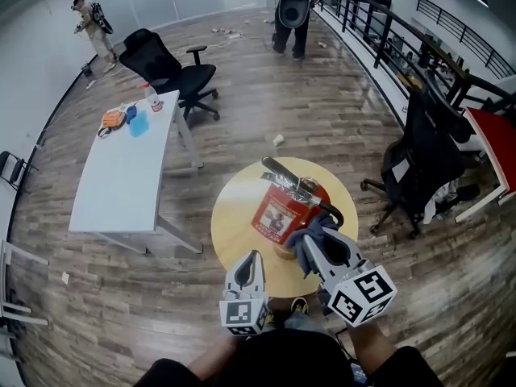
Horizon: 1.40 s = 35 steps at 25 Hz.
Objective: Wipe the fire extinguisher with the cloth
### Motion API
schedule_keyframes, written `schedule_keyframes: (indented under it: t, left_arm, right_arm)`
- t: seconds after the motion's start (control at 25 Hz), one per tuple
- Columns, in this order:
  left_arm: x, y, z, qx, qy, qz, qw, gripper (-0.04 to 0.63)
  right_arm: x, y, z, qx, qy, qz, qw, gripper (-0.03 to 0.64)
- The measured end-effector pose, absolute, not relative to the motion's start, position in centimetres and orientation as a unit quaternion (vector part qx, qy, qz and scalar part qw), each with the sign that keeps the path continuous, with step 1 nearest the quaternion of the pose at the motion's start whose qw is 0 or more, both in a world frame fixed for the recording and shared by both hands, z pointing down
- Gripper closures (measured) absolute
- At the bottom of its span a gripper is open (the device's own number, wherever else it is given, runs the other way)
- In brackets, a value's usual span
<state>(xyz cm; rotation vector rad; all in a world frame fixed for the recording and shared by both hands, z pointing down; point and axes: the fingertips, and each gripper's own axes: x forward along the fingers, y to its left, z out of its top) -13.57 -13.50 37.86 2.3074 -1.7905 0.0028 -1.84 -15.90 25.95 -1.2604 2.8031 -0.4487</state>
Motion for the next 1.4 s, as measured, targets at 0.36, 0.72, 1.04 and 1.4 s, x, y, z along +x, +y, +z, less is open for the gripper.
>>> schedule_keyframes:
  t: [0.36, 0.72, 1.04, 1.4]
  left_arm:
    - [-15.5, -11.8, 38.8, 0.788, -0.605, 0.007, 0.114, 0.571]
    - [-16.8, -11.4, 40.4, 0.792, -0.599, 0.024, 0.115, 0.571]
    - [-17.6, -10.8, 40.3, 0.788, -0.605, 0.025, 0.113, 0.571]
    - [-19.2, -10.5, 40.5, 0.788, -0.605, 0.013, 0.117, 0.571]
  right_arm:
    - [-2.6, -14.2, 30.2, -0.435, 0.894, -0.105, 0.008, 0.537]
    - [-1.9, -15.4, 50.8, -0.465, 0.857, -0.195, -0.107, 0.537]
    - [-2.9, -15.3, 62.0, -0.47, 0.816, -0.29, -0.171, 0.535]
    - [-4.9, -13.8, 34.1, -0.411, 0.881, -0.222, 0.072, 0.537]
